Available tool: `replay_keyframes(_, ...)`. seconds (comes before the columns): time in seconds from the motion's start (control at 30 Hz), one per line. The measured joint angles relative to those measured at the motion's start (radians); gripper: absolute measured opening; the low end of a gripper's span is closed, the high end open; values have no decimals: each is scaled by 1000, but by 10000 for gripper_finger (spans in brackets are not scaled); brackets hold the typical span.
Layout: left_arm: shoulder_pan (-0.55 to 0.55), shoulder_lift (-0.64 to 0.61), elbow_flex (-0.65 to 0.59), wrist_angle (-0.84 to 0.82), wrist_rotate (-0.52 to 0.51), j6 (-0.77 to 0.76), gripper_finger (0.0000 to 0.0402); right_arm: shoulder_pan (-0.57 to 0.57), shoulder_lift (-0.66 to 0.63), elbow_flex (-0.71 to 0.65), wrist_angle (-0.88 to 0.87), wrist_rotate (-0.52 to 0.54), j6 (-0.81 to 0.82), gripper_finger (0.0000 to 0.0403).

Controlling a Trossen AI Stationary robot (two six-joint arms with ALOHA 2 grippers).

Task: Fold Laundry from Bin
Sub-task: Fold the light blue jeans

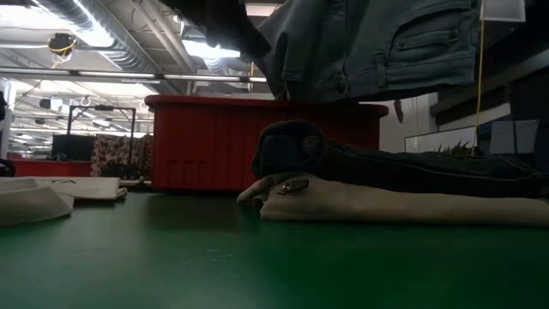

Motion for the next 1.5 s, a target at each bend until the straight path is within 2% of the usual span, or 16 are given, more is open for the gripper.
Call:
replay_keyframes(0.2,45,106,0,166,-5,0,214,0,0,0,0,0,-1,17)
replay_keyframes(0.4,86,169,0,281,-86,40,214,0,0,0,0,0,-2,17)
replay_keyframes(0.63,88,174,0,380,-59,137,214,0,0,0,0,0,-2,17)
replay_keyframes(0.77,89,174,0,416,40,168,210,0,0,0,0,0,-2,17)
replay_keyframes(0.83,89,174,0,416,52,153,195,0,0,0,0,0,-2,17)
replay_keyframes(0.9,86,174,0,416,53,151,161,0,1,0,-1,0,-2,17)
replay_keyframes(1.03,75,163,0,413,53,151,47,0,1,0,-4,1,-2,17)
replay_keyframes(1.1,67,141,1,411,53,136,15,0,-1,0,-18,8,-3,17)
replay_keyframes(1.2,47,91,27,361,52,110,10,-3,-2,0,-42,13,-32,17)
replay_keyframes(1.33,0,18,86,267,58,70,5,-70,-23,-1,-143,52,-137,17)
replay_keyframes(1.5,-79,-47,201,64,60,-20,3,-190,-41,0,-274,205,-267,17)
